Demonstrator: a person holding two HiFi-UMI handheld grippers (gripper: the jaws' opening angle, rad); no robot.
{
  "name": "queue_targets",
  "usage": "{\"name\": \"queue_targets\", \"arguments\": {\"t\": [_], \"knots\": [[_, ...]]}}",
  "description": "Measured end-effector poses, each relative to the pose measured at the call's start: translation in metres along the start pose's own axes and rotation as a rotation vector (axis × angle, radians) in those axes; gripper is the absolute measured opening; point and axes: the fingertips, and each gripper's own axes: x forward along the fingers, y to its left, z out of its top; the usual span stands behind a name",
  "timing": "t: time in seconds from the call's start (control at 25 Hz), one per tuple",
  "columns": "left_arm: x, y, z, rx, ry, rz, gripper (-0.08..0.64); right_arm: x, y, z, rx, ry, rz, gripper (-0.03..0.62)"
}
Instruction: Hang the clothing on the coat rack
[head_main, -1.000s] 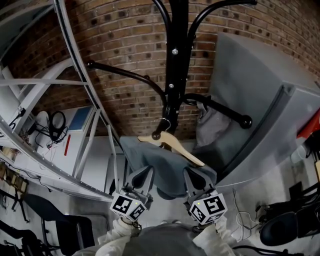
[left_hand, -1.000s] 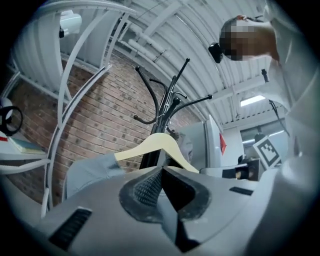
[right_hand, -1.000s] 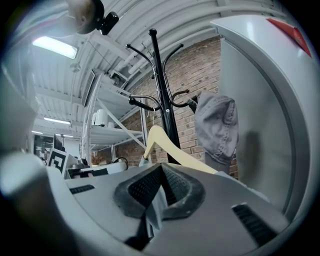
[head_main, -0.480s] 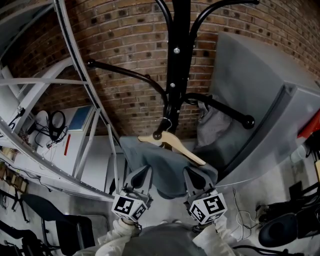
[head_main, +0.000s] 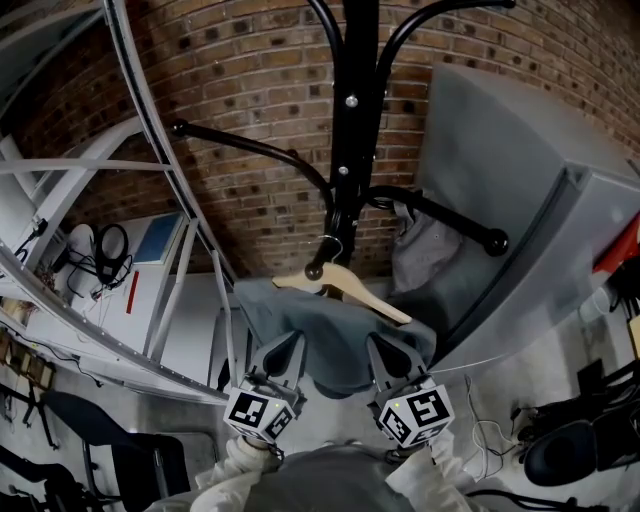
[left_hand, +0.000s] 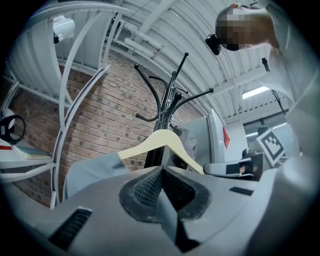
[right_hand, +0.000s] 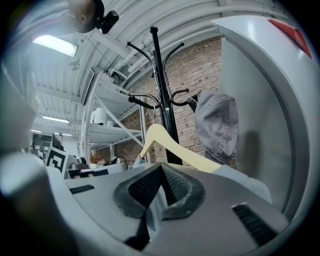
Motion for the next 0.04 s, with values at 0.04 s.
{"name": "queue_targets", "arguments": {"t": [0.04], "knots": [[0.0007, -0.0001, -0.0008, -0.001, 0.001, -0.003, 0.008, 0.0004, -0.0004, 0.0001, 0.0, 0.0, -0.001, 0.023]]}}
